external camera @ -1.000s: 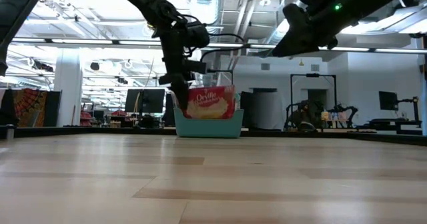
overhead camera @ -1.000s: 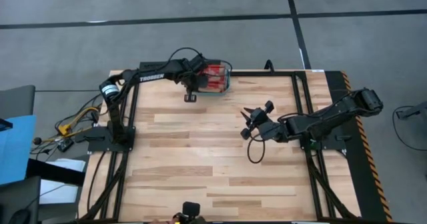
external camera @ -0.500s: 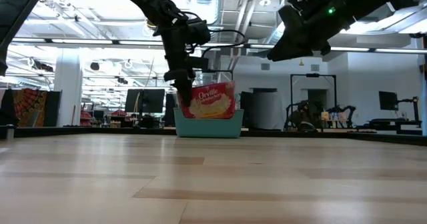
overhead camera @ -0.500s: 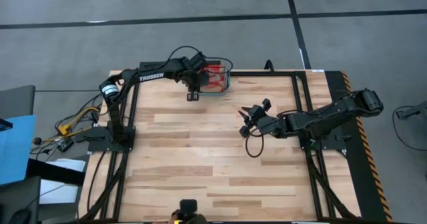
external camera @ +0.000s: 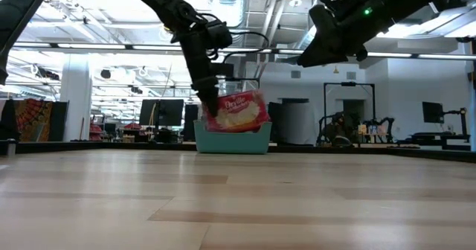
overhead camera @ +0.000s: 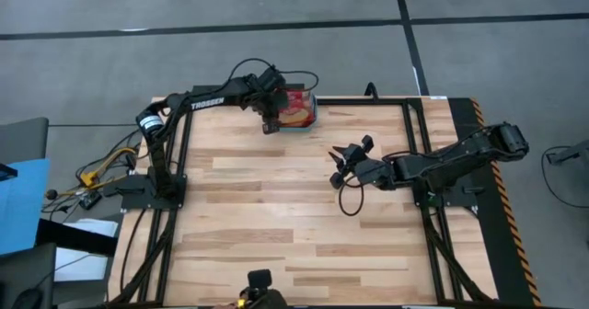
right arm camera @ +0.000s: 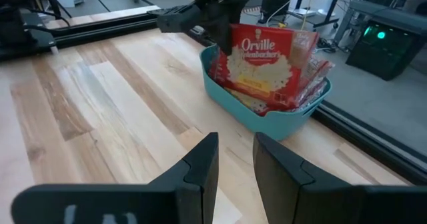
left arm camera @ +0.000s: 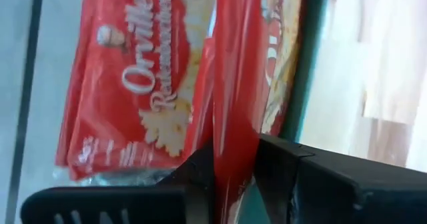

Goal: Sort popcorn bags into baskets
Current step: Put the red popcorn bag into the green basket

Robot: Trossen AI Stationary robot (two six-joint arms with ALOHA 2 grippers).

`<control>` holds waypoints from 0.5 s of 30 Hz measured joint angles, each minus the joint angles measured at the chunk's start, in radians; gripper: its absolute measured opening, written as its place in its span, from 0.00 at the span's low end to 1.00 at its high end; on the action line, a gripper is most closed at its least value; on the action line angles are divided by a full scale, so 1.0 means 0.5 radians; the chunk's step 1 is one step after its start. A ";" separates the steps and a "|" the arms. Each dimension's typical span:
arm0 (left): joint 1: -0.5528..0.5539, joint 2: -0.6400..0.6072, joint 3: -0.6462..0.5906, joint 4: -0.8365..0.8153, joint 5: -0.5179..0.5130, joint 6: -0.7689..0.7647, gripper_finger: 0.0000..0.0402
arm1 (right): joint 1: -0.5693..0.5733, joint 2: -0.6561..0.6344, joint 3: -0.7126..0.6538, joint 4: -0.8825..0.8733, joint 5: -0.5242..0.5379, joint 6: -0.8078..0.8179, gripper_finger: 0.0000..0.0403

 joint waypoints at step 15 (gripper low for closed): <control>-0.008 0.002 0.000 -0.201 -0.012 0.255 0.16 | 0.001 0.000 0.000 0.014 -0.004 0.006 0.30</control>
